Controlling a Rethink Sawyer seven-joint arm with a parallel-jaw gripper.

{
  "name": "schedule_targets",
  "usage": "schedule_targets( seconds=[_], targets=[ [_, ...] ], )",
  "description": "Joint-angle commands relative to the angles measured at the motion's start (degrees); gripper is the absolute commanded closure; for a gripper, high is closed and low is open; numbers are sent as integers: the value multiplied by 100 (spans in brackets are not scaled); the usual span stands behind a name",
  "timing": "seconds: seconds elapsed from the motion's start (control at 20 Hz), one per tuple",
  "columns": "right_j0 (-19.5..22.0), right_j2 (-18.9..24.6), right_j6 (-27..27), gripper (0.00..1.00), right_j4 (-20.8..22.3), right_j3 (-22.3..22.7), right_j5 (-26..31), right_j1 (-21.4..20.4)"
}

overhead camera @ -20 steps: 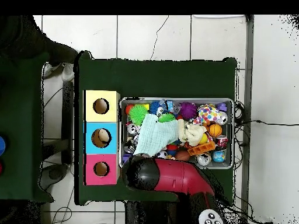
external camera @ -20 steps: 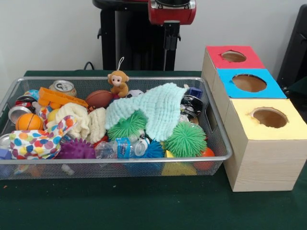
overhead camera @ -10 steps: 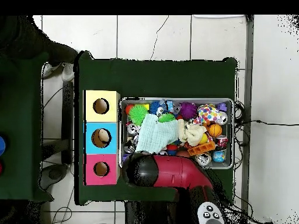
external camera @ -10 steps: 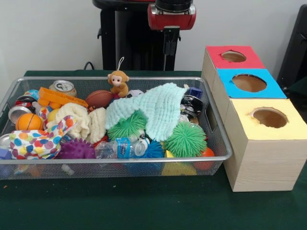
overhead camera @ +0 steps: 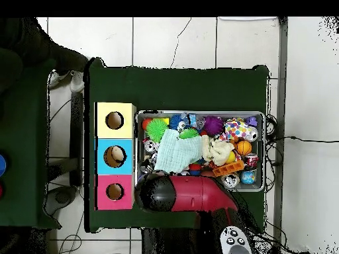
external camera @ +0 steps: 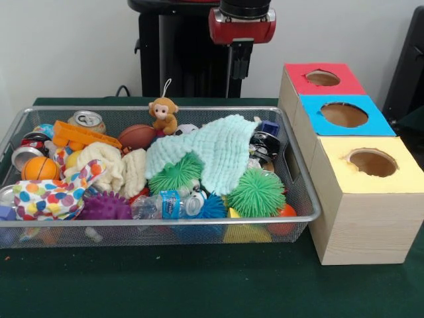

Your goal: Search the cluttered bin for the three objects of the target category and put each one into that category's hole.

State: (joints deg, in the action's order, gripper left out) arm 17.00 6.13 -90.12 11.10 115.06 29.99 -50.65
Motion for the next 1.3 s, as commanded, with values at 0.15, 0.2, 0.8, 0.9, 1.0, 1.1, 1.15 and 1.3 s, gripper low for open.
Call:
schedule_targets(
  seconds=[0.15, 0.2, 0.8, 0.9, 1.0, 1.1, 1.15, 1.3],
  targets=[
    [206, 470, -83, 100, 245, -295, -275, 247],
    [203, 470, -78, 100, 249, -302, -265, 251],
    [294, 504, 47, 100, 292, -409, -151, 286],
    [332, 521, 84, 100, 311, -422, -150, 285],
    [382, 549, 113, 100, 325, -419, -176, 301],
    [418, 574, 142, 100, 330, -432, -171, 312],
    [433, 574, 153, 100, 334, -435, -153, 303],
    [451, 580, 166, 100, 342, -454, -108, 290]
  ],
)
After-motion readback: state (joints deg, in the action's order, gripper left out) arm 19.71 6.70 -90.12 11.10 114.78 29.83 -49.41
